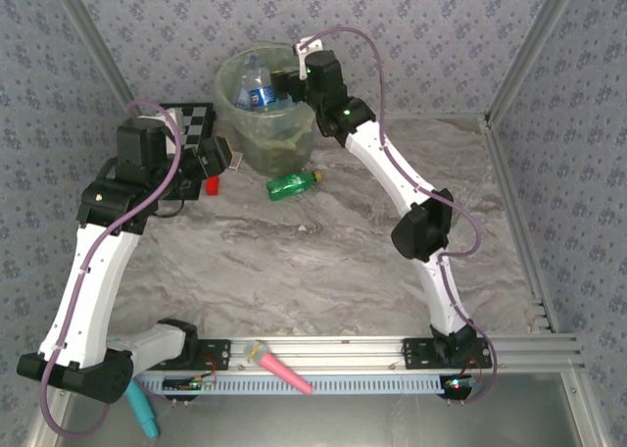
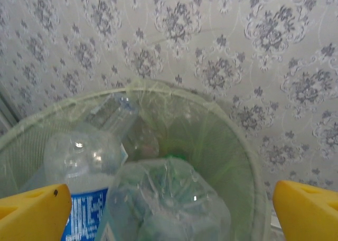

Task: Put the plastic bottles in the bin

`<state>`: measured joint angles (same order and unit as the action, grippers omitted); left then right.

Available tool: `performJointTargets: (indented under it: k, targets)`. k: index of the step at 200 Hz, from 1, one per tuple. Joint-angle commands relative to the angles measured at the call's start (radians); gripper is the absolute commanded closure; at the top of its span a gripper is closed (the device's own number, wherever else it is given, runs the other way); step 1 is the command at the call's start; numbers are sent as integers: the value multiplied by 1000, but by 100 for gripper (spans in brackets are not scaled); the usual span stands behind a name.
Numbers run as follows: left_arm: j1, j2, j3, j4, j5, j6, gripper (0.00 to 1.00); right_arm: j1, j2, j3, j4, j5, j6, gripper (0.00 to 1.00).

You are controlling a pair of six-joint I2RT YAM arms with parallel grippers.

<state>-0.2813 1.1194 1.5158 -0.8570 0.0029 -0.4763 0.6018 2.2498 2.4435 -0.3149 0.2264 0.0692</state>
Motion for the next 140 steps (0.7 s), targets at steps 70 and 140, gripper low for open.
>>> performJointTargets:
  k: [70,140]
  targets:
    - [10,-5,-6,34,15,-4,0,-11,-190,-172,-59,-30,-45,0]
    - [10,0,1,31,20,-5,0,-68,-73,-67,-122,-12,-34,0]
